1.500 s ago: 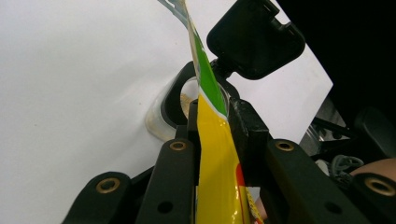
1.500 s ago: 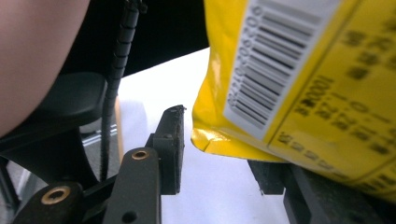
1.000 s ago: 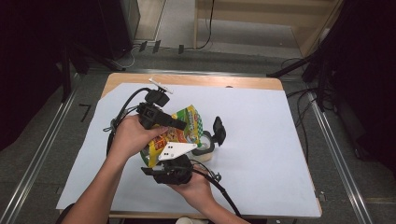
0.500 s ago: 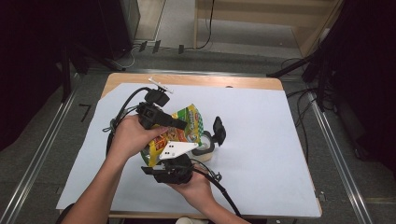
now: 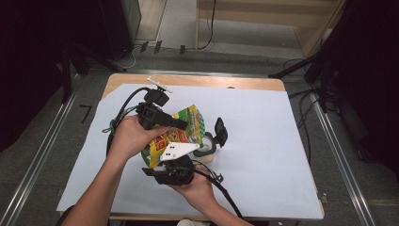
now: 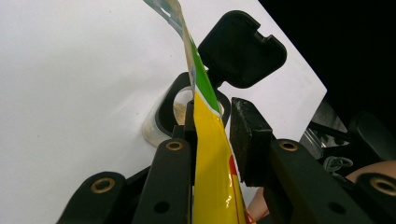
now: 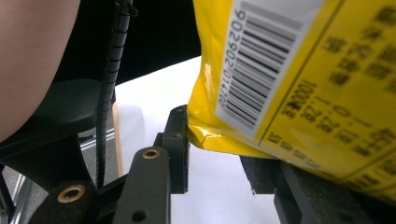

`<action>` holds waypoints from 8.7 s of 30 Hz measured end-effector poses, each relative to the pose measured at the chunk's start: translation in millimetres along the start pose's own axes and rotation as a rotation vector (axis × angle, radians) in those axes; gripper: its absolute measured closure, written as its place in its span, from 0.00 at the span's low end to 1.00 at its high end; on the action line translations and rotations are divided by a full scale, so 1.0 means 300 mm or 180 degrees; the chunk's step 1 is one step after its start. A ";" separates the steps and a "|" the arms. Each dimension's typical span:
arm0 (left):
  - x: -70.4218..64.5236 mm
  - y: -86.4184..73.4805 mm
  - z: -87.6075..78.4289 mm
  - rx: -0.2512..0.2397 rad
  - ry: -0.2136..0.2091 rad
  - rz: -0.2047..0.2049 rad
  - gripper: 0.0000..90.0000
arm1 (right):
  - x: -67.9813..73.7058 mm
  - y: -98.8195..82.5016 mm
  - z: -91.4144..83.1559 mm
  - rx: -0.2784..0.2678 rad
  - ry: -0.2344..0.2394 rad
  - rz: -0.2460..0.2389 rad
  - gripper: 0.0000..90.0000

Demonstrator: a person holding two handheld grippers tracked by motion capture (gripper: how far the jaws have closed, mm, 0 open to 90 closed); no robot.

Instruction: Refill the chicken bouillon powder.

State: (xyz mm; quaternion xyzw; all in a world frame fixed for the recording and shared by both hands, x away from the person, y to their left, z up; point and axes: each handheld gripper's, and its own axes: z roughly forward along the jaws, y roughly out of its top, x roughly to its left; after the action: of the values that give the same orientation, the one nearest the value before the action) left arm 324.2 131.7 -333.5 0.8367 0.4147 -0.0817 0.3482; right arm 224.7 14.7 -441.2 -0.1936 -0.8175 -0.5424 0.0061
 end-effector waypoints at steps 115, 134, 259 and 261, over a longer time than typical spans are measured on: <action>-0.016 0.004 0.021 0.0079 -0.0017 0.0083 0.85 | 0.007 -0.008 -0.002 0.0002 -0.0007 0.0084 0.75; -0.023 0.004 0.014 0.0056 0.0004 0.0091 0.85 | 0.009 -0.004 -0.005 -0.0008 -0.0014 0.0062 0.75; 0.059 0.026 0.028 -0.0015 -0.0177 -0.0169 0.85 | -0.014 0.016 -0.010 0.0135 -0.0074 -0.0006 0.74; 0.062 0.026 0.030 -0.0008 -0.0183 -0.0188 0.85 | -0.013 0.016 -0.008 0.0139 -0.0063 -0.0001 0.74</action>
State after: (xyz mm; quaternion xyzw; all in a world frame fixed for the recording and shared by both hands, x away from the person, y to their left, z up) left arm 343.3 134.5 -344.0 0.8210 0.4291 -0.1155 0.3585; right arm 229.5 12.9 -436.9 -0.1986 -0.8292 -0.5225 0.0022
